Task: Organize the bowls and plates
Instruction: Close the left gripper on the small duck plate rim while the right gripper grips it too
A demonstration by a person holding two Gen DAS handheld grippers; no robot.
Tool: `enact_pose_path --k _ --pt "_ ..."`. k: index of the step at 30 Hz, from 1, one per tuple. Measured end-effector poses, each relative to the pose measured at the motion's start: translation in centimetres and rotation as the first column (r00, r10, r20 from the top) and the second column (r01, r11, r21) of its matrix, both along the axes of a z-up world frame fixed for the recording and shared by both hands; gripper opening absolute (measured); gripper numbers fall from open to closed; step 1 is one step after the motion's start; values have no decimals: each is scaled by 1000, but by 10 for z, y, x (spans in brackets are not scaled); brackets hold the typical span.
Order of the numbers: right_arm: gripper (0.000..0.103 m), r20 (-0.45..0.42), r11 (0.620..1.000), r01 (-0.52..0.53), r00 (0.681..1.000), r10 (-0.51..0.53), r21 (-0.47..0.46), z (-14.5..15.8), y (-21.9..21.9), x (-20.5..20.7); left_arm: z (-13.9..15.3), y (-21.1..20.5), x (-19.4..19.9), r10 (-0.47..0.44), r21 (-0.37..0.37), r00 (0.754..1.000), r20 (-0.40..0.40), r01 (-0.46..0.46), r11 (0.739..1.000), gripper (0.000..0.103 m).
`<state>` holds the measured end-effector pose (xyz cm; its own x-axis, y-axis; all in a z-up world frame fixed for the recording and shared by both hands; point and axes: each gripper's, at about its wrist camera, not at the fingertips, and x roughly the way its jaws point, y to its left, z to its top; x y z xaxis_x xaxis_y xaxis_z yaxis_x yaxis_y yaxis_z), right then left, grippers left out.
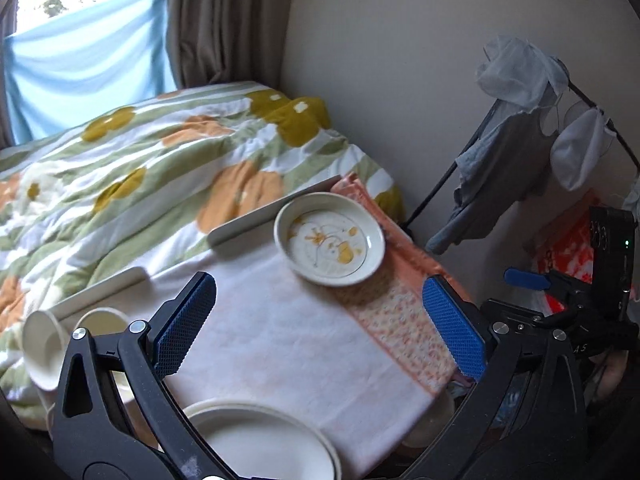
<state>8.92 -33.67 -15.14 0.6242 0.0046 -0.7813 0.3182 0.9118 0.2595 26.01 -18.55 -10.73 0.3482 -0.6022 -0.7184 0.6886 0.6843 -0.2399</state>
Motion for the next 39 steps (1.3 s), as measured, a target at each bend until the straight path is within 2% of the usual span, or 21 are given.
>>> enact_pose_path --k 2,7,11,15,16,19,26,28,29,30,31,34,39 --pt "103 18 998 36 999 -37 41 -5 -20 10 -15 -27 25 -13 11 999 -40 14 1000 103" --pt "100 -53 986 60 997 -52 154 -63 -54 56 -80 -77 82 -38 50 983 -182 48 998 100" --pt "93 -55 975 81 996 -71 206 -101 -67 81 -125 -99 114 -13 123 974 -226 42 991 90" --pt "69 -83 969 87 994 -69 233 -131 -77 107 -160 -121 136 -8 156 958 -286 55 986 87" --pt "66 -95 969 99 992 -79 227 -136 -79 112 -166 -126 139 -10 170 958 -288 61 984 85" --pt "56 -102 964 110 991 -87 244 -144 -81 123 -179 -137 146 -3 209 957 -289 67 976 76" --pt "50 -102 963 133 989 -112 235 -149 -88 134 -198 -138 162 22 245 948 -316 59 968 48" --pt "40 -101 963 134 988 -113 235 -150 -89 136 -200 -137 163 21 245 949 -315 60 968 41" --pt "35 -102 963 135 988 -113 235 -151 -90 138 -200 -136 162 19 248 951 -310 62 967 34" --pt "31 -108 963 139 987 -116 231 -152 -90 139 -202 -136 162 16 252 950 -311 66 965 21" --pt "27 -110 962 144 987 -121 231 -152 -91 139 -204 -137 162 17 264 949 -316 70 962 16" --pt "14 -125 958 172 981 -146 231 -156 -96 138 -204 -134 164 19 256 946 -323 68 964 14" --pt "13 -137 961 166 981 -138 220 -156 -97 140 -203 -135 162 19 264 954 -298 64 962 14"
